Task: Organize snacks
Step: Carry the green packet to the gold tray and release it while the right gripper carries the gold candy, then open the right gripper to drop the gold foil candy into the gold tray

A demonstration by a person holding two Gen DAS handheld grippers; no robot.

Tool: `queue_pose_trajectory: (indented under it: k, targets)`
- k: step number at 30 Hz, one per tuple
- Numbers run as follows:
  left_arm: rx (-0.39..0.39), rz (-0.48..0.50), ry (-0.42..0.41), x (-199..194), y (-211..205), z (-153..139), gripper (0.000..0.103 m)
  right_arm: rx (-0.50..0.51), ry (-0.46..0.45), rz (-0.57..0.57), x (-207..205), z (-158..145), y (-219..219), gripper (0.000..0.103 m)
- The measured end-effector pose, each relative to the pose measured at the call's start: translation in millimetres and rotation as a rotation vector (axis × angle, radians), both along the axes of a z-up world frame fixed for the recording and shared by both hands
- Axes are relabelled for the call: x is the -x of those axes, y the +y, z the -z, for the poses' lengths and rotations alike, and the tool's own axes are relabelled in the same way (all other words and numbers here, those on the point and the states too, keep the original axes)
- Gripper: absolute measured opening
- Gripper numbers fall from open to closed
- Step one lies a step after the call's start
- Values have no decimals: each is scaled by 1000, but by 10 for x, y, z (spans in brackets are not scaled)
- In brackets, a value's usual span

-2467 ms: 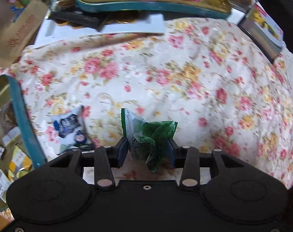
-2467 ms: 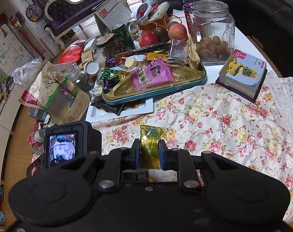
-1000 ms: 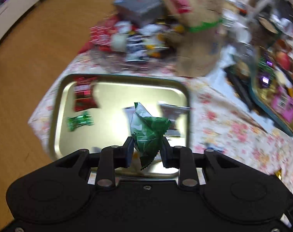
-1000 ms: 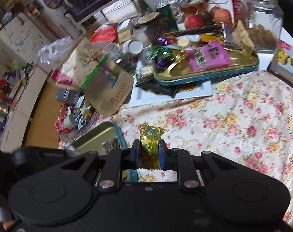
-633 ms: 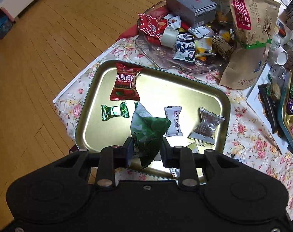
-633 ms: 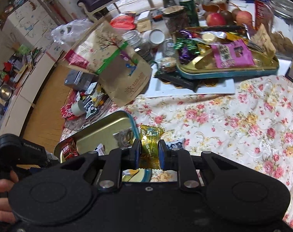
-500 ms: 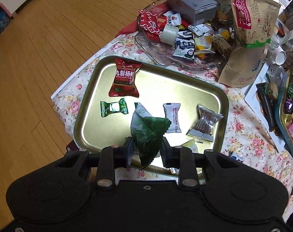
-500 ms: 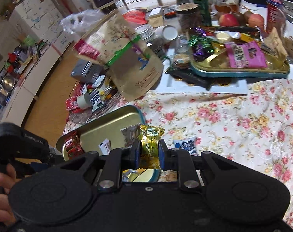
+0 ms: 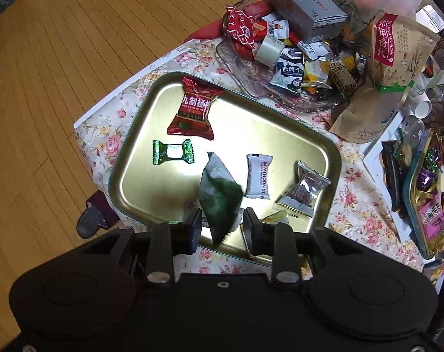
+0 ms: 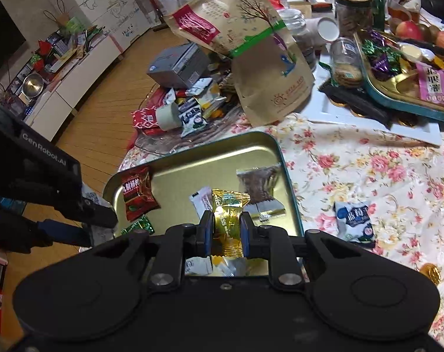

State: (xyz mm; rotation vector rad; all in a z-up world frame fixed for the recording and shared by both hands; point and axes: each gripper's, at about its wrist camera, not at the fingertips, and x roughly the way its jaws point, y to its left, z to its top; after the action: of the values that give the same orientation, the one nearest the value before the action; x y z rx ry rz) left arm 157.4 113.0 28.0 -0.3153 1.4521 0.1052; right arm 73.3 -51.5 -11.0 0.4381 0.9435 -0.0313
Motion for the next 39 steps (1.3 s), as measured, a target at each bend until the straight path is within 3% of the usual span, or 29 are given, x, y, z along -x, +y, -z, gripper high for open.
queue_pose_trajectory:
  k: [3,5,11,30,39]
  targets:
    - [-1,-1,-5,2,-8,-17,39,-18,-33,-11,-29,-37,17,25]
    - [-7,0,-16,5,-17,-34,40,-33,-44,-14,-41,-59,20,35]
    - [-14,9,-20,4,-37,-35,50,-17,-38,-20,-56,-52,31,35]
    - [-22,108,-17,4,-164,-15,50,-25,-11,28,36,-58,-150,35]
    - [-136,216,-117,57,-370,-117,50,-26,-6,91,140,-150,-443,35]
